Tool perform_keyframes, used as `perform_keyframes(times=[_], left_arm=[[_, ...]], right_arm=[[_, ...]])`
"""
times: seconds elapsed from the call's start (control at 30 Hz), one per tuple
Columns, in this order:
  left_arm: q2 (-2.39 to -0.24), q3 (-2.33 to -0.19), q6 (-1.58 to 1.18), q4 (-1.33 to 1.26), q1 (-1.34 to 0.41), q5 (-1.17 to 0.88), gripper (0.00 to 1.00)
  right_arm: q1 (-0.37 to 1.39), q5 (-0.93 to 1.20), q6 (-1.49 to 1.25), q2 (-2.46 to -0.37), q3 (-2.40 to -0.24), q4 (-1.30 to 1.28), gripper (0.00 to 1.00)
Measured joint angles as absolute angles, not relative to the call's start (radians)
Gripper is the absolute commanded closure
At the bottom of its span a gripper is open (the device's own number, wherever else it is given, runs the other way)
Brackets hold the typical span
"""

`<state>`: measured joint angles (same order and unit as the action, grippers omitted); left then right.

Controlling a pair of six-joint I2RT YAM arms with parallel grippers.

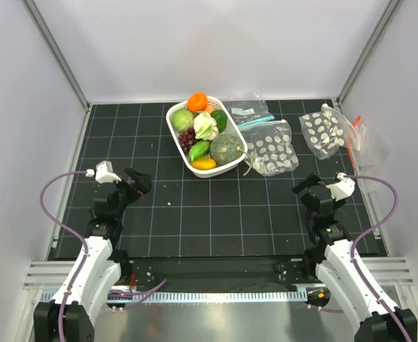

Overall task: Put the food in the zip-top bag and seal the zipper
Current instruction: Move the bin to the center of the board.

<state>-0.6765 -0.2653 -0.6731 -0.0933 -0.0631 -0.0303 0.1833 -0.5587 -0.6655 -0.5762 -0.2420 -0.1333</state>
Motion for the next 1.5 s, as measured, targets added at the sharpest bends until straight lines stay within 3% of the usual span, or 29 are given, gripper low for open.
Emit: perform_keyframes(times=[0.43, 0.67, 1.23, 1.33, 1.47, 1.5], left_arm=[[-0.953, -0.435, -0.725, -0.092, -0.142, -0.049, 0.01], [-1.169, -0.670, -0.752, -0.047, -0.215, -0.010, 0.20], [-1.604, -1.023, -0.754, 0.096, -0.336, 0.029, 0.40], [-1.663, -1.064, -0.751, 0.112, -0.337, 0.030, 0.49], [-1.705, -1.105, -0.751, 0.115, -0.340, 0.025, 0.76], [-1.710, -1.116, -0.751, 0.118, -0.343, 0.026, 0.76]], right_arm=[[0.183, -0.551, -0.665, -0.574, -0.242, -0.136, 0.01], [0.183, -0.536, -0.661, -0.574, -0.242, -0.135, 0.00], [0.183, -0.528, -0.660, -0.585, -0.242, -0.128, 0.00], [0.183, -0.528, -0.660, -0.590, -0.242, -0.127, 0.00], [0.183, -0.528, -0.660, -0.598, -0.242, -0.127, 0.00], [0.183, -0.527, -0.660, -0.599, -0.242, -0.127, 0.00]])
